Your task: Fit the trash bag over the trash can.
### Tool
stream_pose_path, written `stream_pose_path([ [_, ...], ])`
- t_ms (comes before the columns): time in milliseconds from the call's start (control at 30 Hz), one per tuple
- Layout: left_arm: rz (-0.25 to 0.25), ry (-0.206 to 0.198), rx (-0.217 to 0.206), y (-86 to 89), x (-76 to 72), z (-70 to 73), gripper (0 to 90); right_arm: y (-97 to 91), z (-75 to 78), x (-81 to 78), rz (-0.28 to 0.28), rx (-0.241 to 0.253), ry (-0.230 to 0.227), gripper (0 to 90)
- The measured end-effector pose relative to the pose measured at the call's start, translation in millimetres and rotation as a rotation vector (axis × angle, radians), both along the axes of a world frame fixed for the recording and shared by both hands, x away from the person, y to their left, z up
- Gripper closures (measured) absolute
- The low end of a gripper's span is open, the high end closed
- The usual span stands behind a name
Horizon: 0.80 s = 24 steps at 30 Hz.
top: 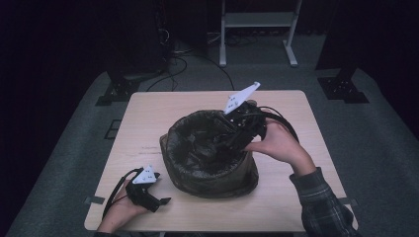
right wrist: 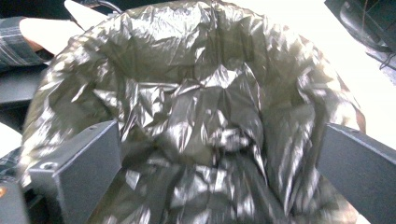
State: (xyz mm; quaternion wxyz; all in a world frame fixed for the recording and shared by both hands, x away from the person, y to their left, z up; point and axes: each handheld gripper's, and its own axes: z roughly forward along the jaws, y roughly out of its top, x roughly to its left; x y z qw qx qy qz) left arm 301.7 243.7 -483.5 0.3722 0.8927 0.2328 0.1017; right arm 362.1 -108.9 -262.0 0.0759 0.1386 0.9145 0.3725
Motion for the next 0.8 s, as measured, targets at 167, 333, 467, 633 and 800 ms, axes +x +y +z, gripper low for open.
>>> stream_pose_path([
  [167, 0.000, 0.000, 0.000, 0.0, 0.0, 0.0, 0.0, -22.3, 0.5, -8.4, -0.020, 0.051, 0.001, 0.0],
  [333, 0.000, 0.000, 0.000, 0.0, 0.0, 0.0, 0.0, -47.0, -2.8, -19.6, -0.041, 0.098, 0.003, 0.0],
  [467, 0.000, 0.000, 0.000, 0.0, 0.0, 0.0, 0.0, -62.6, -8.2, -31.6, -0.055, 0.112, -0.013, 0.0],
  [633, 0.000, 0.000, 0.000, 0.0, 0.0, 0.0, 0.0, -77.2, -19.2, -41.9, -0.072, 0.139, -0.028, 0.0],
  [800, 0.000, 0.000, 0.000, 0.0, 0.0, 0.0, 0.0, -85.3, -37.3, -53.4, -0.075, 0.141, -0.026, 0.0],
])
